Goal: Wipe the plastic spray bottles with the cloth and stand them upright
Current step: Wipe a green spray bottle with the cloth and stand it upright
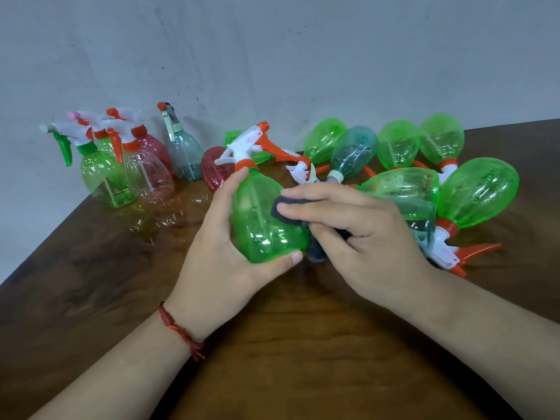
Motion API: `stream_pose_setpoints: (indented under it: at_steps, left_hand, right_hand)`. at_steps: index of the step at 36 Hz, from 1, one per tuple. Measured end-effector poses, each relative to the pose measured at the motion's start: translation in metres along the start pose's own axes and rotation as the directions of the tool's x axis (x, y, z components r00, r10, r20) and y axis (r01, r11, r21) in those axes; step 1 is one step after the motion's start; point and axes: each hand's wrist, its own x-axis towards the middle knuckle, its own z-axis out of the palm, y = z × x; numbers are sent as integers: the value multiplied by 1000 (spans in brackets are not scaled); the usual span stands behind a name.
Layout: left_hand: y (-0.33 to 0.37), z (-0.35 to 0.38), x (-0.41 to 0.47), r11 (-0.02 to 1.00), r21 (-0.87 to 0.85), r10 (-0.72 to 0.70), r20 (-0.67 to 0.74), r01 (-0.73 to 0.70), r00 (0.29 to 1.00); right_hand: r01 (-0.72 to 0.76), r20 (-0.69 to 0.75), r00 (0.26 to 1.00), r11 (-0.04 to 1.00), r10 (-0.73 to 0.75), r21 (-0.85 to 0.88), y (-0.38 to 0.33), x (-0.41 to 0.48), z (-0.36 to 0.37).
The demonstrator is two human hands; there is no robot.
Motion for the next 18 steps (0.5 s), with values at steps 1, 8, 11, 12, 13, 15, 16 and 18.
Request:
stream_pose_setpoints:
  at_steps: [1,8,11,12,13,15,16,18]
  left_hand:
    - [-2,-1,1,1000,-7,-14,-21,14,1000]
    - [-6,-5,5,996,-9,-92,-75,92,993]
    - [-5,-3,3,997,1,-72,-12,72,997]
    - [-4,-3,2,998,19,-57,7,57,998]
    - [-3,-1,1,999,30,-42,24,41,999]
    - [-2,0,-1,1000,24,-22,61,20,998]
    - [-2,2,-1,1000,10,-15,75,15,997]
    - [-4,3,-3,1000,-11,-5,84,6,996]
  right_hand:
    - [24,15,1000,1000,-23,-18,-1,-1,1]
    - [106,72,992,989,-99,-102,2,-4,3]
    - [43,38,998,997,-41,-64,4,-5,4]
    - [13,28,1000,999,-12,-44,5,-4,4]
    - [-16,19,1000,999,17,-31,7,-3,4]
    - [-79,7,997,997,79,-17,10,-1,5]
    - [-116,3,993,993,116,0,11,0,5]
    - [-186,5,983,982,186,45,13,2,7]
